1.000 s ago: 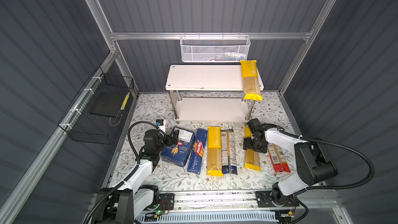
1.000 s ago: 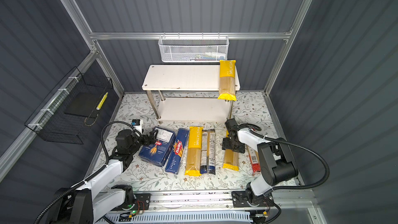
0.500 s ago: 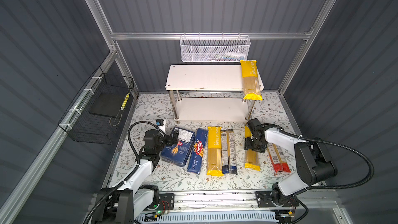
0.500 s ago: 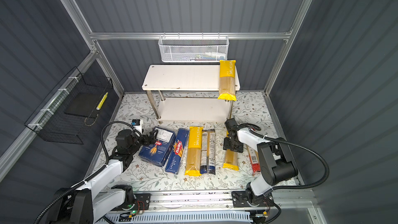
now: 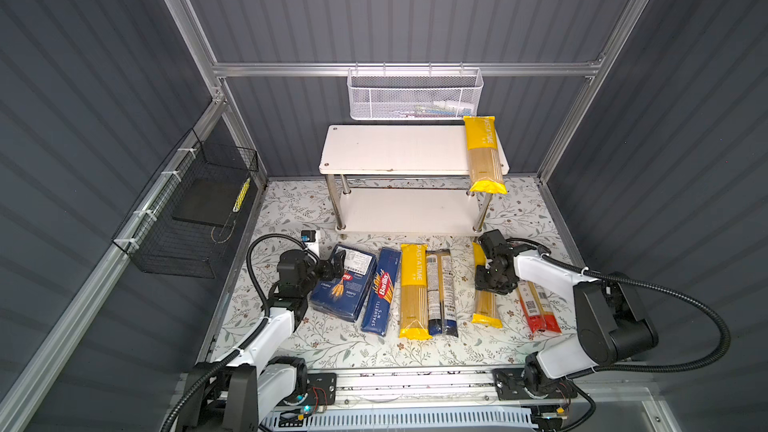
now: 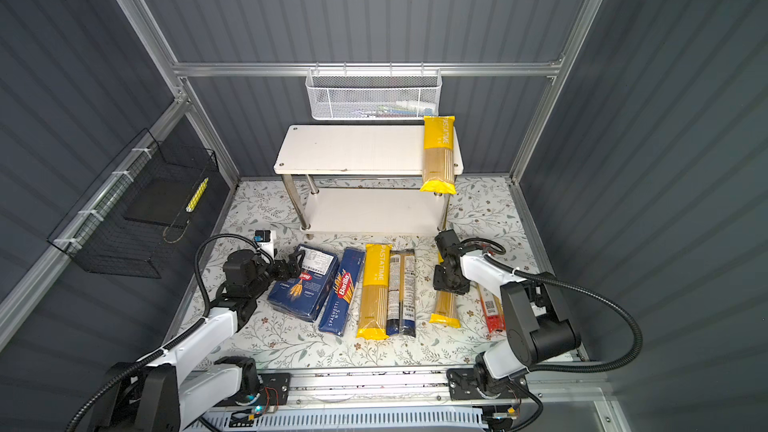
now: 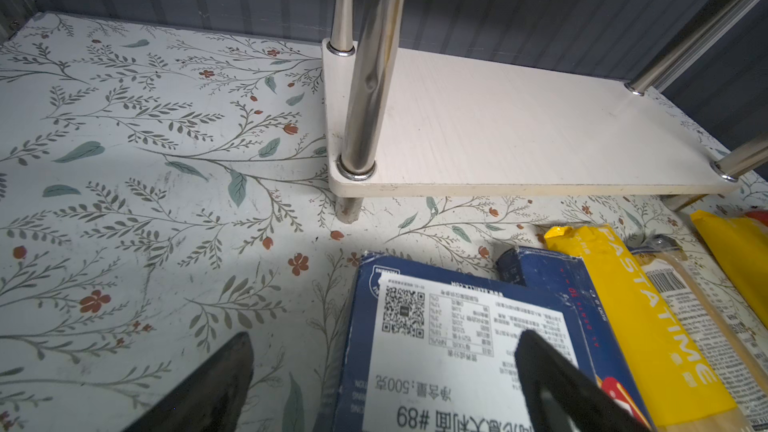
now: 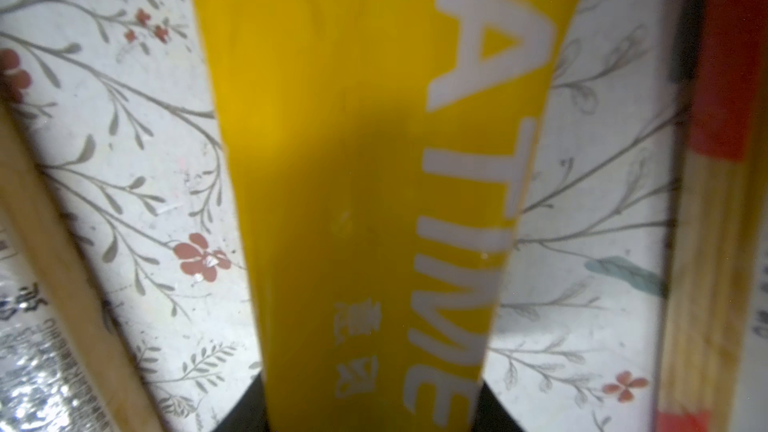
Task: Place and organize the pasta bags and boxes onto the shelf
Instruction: 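Close the right gripper on the yellow bag and start lifting it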
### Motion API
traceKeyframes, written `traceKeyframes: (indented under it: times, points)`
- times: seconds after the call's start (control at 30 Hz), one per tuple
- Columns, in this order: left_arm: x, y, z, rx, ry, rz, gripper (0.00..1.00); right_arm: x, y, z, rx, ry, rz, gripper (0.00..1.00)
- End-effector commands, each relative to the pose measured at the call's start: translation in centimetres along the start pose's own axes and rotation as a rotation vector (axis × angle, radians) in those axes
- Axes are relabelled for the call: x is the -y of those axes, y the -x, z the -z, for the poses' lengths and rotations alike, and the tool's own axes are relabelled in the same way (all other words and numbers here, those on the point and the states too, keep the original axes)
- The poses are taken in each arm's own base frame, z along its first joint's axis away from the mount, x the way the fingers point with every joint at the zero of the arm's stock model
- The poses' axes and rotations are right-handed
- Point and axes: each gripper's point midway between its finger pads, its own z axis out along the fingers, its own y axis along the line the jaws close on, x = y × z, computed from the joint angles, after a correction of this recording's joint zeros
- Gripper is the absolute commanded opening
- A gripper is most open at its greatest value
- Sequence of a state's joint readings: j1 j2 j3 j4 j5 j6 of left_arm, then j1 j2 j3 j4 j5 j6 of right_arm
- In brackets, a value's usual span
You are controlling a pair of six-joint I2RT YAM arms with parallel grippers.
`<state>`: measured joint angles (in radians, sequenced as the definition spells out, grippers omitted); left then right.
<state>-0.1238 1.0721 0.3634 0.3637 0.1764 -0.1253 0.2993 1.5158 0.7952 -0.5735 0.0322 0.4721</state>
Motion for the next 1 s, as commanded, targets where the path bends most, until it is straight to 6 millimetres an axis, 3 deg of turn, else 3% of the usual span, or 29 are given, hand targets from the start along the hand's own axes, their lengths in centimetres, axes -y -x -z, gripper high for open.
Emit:
traceKeyframes:
  times: [0.0, 0.13, 0.4, 0.6, 0.7, 0.83, 0.97]
  points:
    - [0.5, 1.3, -0.1, 0.031, -0.022, -0.010, 0.99, -0.3, -0.7, -0.5, -0.010, 0.022, -0.005, 0.42]
    - [0.5, 1.2, 0.0, 0.032, -0.022, -0.011, 0.99, -0.5, -0.9, -0.3, -0.002, 0.044, -0.004, 0.30]
    - [0.5, 1.2, 0.0, 0.024, -0.021, -0.011, 0.99, -1.4, -0.6, 2.4, 0.079, 0.140, -0.006, 0.21]
    - [2.2, 1.4, 0.0, -0.005, -0.114, 0.037, 0.99, -3.2, -0.4, 5.4, 0.148, 0.272, 0.005, 0.14]
    - [4.2, 1.5, 0.2, -0.019, -0.226, 0.069, 0.99, -4.1, -0.8, 6.7, 0.141, 0.339, 0.027, 0.10]
    - [5.6, 0.6, 0.6, -0.030, -0.309, 0.087, 0.99, -6.0, -1.2, 9.5, 0.163, 0.442, 0.064, 0.07]
    - [6.0, 0.1, 1.1, 0.014, -0.324, 0.058, 0.99, -8.7, -1.2, 13.7, 0.242, 0.565, 0.140, 0.08]
